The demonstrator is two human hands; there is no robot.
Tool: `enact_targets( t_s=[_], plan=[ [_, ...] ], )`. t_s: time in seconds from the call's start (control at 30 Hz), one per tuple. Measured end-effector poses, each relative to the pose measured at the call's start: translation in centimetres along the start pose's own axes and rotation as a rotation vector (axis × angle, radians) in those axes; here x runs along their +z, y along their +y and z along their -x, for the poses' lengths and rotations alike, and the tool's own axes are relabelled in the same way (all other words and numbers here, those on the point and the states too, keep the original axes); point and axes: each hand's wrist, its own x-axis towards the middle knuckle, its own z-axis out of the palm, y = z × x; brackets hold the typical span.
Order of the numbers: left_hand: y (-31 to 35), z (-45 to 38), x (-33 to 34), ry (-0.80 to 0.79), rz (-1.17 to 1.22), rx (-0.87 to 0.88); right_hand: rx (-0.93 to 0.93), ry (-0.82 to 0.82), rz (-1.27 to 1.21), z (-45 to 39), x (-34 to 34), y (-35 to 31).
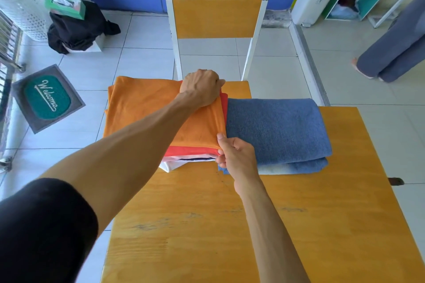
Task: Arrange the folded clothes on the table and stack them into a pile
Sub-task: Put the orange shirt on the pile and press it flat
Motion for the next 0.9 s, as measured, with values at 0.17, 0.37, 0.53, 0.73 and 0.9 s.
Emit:
enact_targets(
  t_s=[0.17,0.37,0.53,0.73,0.9],
  plan=[
    [-2.9,0.5,-3.4,0.079,0.051,0.031,0.002,0.054,-0.02,1.1,-1.8,0.4],
    [-9.8,6.7,-6.5,0.226,0.002,-0.054,-0.366,0.222,0.05,0.2,0.3,-3.6],
    [-13.4,13.7,-4.0,0.055,0.002,-0.173,-0.798,0.056,0.866,-4.2,5.9,-5.9],
    [-14.7,15.1,-2.9,-0.011,0.199,-0.381,-0.637,0.033,1.134,-6.2,6.8,-6.1],
    [-14.9,15.3,-2.3,-0.022,0.285,-0.401,-0.521,0.06,1.162,-5.6,7.6,-5.2]
  ],
)
